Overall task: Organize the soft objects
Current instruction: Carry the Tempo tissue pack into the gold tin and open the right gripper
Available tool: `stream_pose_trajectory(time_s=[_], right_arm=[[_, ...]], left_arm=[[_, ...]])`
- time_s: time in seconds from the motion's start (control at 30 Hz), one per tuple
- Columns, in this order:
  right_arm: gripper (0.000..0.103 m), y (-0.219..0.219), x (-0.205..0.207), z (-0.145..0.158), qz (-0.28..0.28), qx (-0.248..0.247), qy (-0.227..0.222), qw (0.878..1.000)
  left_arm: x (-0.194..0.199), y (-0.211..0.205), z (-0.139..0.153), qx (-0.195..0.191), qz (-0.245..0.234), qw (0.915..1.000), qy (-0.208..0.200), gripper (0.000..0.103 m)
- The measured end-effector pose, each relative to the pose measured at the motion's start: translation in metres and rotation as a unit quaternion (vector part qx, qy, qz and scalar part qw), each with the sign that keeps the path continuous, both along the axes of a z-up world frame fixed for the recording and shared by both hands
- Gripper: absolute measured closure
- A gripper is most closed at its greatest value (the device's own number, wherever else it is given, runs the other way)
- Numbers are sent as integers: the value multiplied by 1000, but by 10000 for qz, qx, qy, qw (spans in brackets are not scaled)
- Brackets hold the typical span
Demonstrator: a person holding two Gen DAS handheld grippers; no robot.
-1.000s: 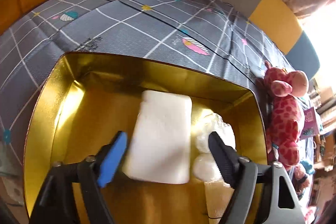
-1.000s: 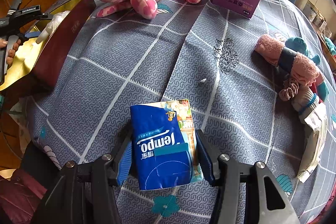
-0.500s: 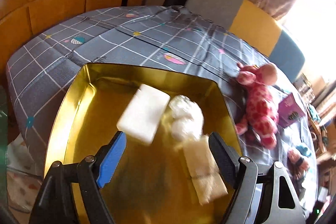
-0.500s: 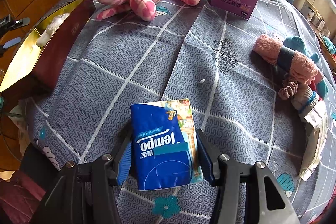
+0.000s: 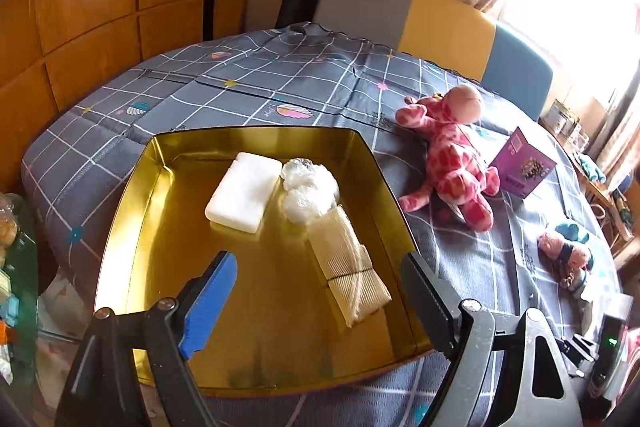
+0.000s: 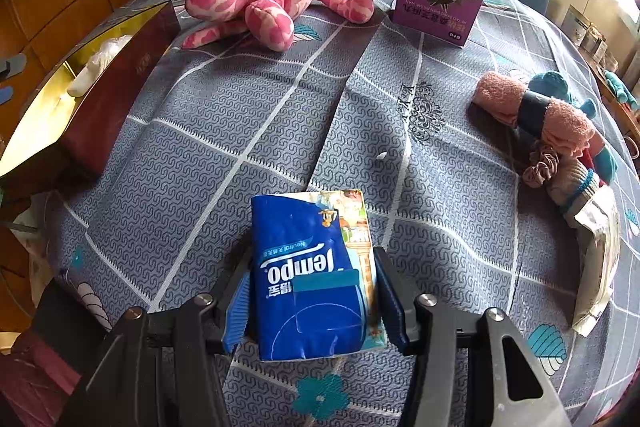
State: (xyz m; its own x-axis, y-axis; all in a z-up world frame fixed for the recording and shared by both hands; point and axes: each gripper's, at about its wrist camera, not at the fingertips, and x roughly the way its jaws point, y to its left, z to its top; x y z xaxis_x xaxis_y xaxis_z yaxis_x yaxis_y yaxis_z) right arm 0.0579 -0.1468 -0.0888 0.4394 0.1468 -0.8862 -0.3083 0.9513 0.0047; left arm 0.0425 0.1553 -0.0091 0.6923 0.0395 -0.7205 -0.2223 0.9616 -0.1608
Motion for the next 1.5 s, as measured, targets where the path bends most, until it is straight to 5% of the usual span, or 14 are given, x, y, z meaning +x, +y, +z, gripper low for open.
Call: stream_pose_trajectory(time_s=[0.7, 1.1, 1.5], right_arm=[[50, 25, 1, 33, 85, 39, -191, 9998], [50, 152, 13, 76, 1743, 726, -258, 9817], [49, 260, 38, 26, 2263, 747, 292, 9708]], left_arm=[[-17, 11, -9, 73, 48, 10000, 38, 18], [-23, 71, 7, -1, 866, 9959, -272, 18], [-25, 111, 3, -124, 1326, 9908, -254, 18]])
